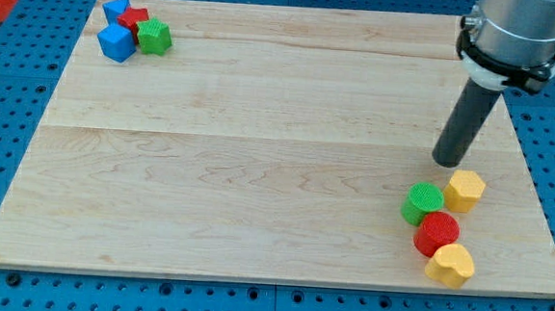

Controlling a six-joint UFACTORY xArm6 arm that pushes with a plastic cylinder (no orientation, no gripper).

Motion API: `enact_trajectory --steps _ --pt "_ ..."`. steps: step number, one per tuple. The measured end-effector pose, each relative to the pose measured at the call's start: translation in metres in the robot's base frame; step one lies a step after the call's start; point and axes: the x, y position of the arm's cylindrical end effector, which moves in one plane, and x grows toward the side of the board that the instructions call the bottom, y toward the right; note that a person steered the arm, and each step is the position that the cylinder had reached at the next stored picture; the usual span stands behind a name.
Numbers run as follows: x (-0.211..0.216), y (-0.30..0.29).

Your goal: Push the yellow hexagon slightly down

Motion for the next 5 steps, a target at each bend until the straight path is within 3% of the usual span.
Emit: enact_trajectory --steps 5 --pt "0.017 0.000"
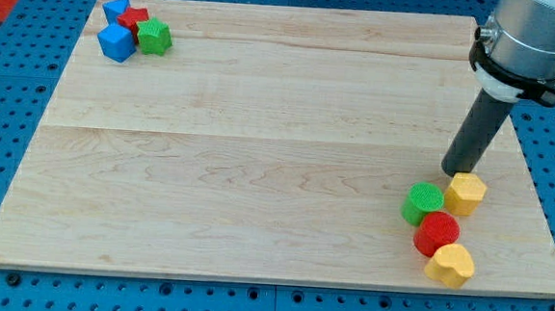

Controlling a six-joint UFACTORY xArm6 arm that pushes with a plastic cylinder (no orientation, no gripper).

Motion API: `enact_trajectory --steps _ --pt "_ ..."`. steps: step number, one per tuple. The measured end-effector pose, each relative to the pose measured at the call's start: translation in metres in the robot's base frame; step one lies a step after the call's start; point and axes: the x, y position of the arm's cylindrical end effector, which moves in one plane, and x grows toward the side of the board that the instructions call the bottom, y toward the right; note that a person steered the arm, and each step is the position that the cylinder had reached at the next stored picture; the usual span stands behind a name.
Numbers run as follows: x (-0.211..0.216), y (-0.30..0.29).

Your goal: Push the yellow hexagon slightly down

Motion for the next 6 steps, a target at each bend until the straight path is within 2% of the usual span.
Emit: enact_trajectory --steps 6 --pt "0.039 0.000"
